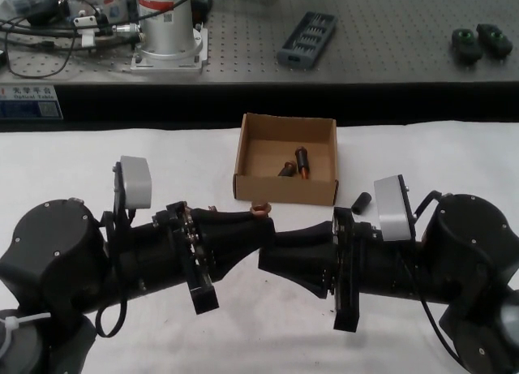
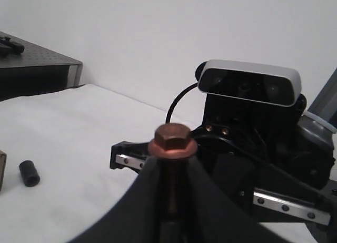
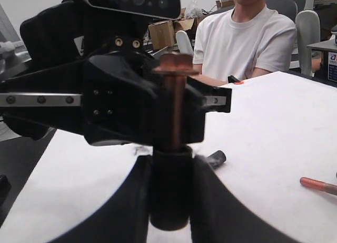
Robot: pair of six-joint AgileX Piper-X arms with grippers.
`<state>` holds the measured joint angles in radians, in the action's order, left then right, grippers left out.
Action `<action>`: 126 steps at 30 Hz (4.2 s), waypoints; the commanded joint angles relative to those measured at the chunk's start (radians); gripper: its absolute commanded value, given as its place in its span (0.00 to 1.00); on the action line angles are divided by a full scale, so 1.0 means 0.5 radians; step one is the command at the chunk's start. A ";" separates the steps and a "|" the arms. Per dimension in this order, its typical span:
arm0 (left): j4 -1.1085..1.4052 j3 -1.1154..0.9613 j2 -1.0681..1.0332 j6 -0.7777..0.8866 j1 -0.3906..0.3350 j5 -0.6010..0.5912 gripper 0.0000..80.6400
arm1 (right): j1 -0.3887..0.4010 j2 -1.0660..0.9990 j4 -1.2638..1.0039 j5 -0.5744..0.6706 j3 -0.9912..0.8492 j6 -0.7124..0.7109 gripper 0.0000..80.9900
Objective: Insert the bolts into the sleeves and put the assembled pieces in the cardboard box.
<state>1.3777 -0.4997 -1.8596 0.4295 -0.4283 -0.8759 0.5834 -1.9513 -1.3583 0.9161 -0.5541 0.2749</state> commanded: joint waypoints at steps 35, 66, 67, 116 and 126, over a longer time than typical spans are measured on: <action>0.351 0.071 0.108 0.270 0.112 -0.187 0.00 | -0.073 0.045 -0.390 -0.299 -0.002 0.228 0.09; -0.920 0.999 1.455 -0.204 0.112 1.195 0.01 | -0.067 1.605 1.909 -1.257 0.005 0.213 0.09; -0.961 0.999 1.457 -0.245 0.112 1.152 0.01 | -0.067 1.593 2.051 -1.276 -0.085 0.146 0.09; -0.970 0.999 1.456 -0.284 0.112 1.061 0.01 | -0.322 -0.810 3.654 -1.638 -2.668 -0.176 0.09; -0.973 0.999 1.456 -0.288 0.112 1.061 0.01 | -0.322 -0.810 3.616 -1.513 -2.668 0.030 0.39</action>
<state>0.8943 0.0085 -1.1380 0.2961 -0.3756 -0.3555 0.4313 -2.3567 0.4550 0.1449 -1.8729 0.2287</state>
